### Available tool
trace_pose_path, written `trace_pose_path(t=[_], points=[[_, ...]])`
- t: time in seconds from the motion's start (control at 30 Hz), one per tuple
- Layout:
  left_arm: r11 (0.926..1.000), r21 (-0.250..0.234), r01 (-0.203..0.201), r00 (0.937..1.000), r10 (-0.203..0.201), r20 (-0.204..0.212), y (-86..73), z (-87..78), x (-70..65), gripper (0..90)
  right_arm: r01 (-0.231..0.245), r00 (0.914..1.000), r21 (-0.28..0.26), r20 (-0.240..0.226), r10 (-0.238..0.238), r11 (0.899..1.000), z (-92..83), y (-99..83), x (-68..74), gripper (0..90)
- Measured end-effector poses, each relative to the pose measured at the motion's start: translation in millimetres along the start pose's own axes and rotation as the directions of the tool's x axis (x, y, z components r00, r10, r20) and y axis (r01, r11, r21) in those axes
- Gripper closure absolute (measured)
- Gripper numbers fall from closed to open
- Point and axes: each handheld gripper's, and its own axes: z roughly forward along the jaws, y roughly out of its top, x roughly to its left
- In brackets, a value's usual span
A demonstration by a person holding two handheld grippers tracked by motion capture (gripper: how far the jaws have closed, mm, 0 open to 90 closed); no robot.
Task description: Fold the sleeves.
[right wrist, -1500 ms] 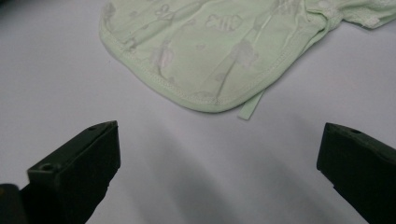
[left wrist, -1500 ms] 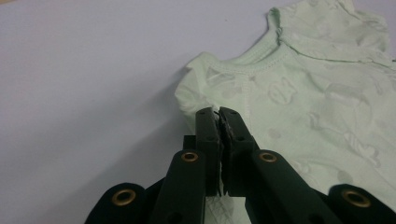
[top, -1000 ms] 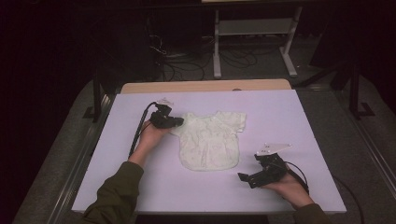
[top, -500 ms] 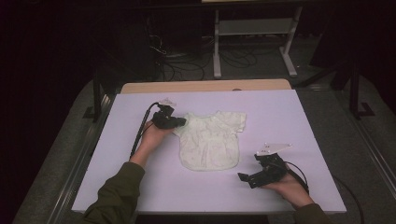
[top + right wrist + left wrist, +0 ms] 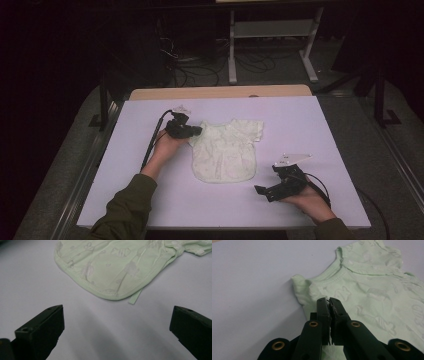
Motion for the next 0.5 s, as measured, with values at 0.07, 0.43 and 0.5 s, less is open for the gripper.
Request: trace_pose_path(t=[0.07,0.43,0.5], points=[[1.0000,-0.004,0.002,1.0000,-0.002,-0.001,1.4,-0.7,-0.1,87.2,0.000,1.0000,0.000,-0.002,0.000,1.000,0.2,0.0,-0.3,0.0],[0.9999,-0.013,-0.007,1.0000,0.007,0.006,8.7,3.5,-7.9,87.1,0.008,0.9999,0.004,-0.008,-0.008,1.000,1.8,0.4,1.4,0.0],[0.9999,-0.015,-0.007,0.9999,0.007,0.007,10.5,3.8,-9.1,87.1,0.007,0.9999,0.005,-0.009,-0.007,1.000,1.6,0.5,1.6,0.0]])
